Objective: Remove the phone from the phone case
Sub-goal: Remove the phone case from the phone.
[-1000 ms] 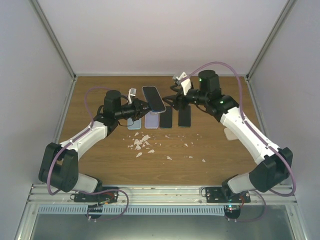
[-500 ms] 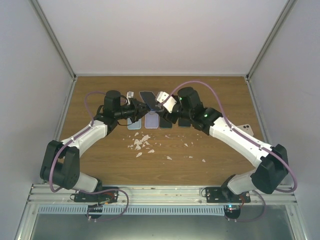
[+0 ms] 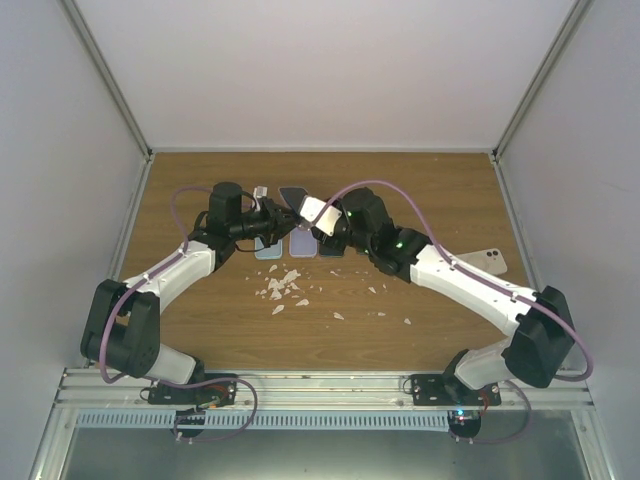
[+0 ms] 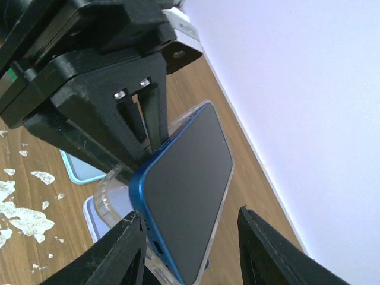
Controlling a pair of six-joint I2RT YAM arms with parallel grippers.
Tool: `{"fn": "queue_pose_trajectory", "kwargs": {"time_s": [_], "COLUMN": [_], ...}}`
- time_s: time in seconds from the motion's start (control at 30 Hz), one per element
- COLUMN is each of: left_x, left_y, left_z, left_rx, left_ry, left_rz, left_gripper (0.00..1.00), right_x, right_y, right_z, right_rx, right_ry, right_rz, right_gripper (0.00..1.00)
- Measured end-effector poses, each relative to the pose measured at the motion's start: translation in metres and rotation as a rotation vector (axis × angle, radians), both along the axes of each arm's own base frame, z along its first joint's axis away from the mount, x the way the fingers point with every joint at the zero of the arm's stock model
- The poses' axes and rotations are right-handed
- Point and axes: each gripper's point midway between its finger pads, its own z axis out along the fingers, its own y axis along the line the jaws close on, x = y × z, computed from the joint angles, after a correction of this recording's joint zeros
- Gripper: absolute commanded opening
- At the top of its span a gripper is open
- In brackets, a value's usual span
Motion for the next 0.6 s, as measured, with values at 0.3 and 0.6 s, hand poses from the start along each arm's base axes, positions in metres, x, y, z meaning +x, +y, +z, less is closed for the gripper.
{"fn": "queue_pose_trajectory", "kwargs": {"time_s": [0.3,0.6], "left_x": [0.0,0.001], "left_y": [0.001,0.001], "left_z": [0.0,0.0], "left_rx": [-0.004,-0.002], "left_ry": [0.008,0.008], "left_rz": [0.005,0.01], "left_gripper": [0.01,0.01], "right_x": [-0.004,-0.004], "right_y": [0.004,0.009], "right_z": [-0.01,-0.02], "right_rx": [-0.045,-0.086], "right_ry": [-0.037,-0.083], "right_rz": [0.015,0.011], "right_gripper": [0.43,0.39]}}
